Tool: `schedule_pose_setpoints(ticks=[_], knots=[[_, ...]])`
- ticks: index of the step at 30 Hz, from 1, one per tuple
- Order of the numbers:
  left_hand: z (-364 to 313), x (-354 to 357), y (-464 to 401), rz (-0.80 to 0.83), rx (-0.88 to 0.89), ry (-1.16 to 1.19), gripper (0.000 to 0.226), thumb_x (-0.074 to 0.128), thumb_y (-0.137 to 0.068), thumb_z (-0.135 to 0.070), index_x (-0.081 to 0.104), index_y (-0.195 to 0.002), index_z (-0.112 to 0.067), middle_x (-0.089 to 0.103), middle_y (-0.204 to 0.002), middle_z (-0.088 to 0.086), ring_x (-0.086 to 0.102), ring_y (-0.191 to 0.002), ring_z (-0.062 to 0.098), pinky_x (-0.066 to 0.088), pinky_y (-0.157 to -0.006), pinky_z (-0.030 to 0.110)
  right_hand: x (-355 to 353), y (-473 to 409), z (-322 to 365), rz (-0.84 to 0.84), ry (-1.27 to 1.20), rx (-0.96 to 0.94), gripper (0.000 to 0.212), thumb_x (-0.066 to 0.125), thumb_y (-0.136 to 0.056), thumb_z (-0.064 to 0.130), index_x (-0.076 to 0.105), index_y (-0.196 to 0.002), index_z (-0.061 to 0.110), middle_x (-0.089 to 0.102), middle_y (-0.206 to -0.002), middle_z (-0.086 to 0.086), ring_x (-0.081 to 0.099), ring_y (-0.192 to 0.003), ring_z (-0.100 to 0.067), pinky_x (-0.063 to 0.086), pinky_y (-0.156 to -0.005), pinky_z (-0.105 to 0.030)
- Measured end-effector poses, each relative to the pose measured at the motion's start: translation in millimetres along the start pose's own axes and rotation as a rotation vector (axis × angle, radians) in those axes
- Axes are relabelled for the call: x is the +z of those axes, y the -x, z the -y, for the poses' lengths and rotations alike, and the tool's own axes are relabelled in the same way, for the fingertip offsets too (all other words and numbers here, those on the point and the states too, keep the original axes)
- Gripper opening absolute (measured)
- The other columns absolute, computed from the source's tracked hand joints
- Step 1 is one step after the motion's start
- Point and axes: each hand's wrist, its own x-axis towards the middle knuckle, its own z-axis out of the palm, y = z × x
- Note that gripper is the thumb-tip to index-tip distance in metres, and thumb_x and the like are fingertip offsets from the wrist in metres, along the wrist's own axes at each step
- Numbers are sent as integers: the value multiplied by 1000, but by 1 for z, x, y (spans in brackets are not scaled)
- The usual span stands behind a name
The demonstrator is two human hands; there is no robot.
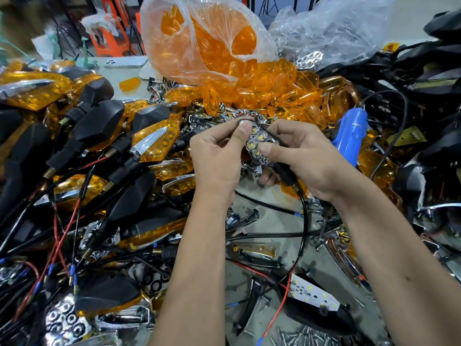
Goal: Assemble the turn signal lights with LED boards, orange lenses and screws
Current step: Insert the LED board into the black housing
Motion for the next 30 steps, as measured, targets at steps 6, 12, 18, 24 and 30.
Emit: schedule_pose_setpoints(ticks=[6,12,18,24,30], knots=[[-3,2,1,29,51,-54,16,75,-94,-12,79,-100,-26,80,-90,-11,74,-95,9,56,-84,25,-3,-1,0,-77,210,-20,18,73,-97,20,64,-90,6,56,-76,-14,53,-69,-16,48,-64,-27],[-8,3,2,88,-15,-58,14,73,-97,-21,77,-87,-30,72,-75,-17,62,-74,0,50,-71,19,-2,2,9,-139,180,12,7,80,-90,19,85,-85,19,76,-82,-13,64,-77,-15,57,-77,-50],[-13,12,9,243,-124,86,30,52,-104,-39,77,-96,-24,74,-112,4,67,-116,23,50,-108,48,5,5,16,-164,60,41,7,81,-86,9,83,-91,5,71,-100,-34,64,-85,-30,55,-90,-63],[-13,19,17,270,-176,161,32,44,-111,-30,68,-103,-10,78,-116,10,71,-115,30,55,-98,55,3,4,17,-172,143,1,18,84,-82,7,78,-92,-7,69,-102,-36,65,-76,-18,59,-66,-33],[-19,18,14,192,-296,366,30,42,-112,-17,64,-97,-3,79,-106,14,77,-95,31,63,-69,40,1,3,17,-137,129,75,24,88,-77,9,78,-99,5,79,-82,-11,73,-76,-25,64,-71,-33]])
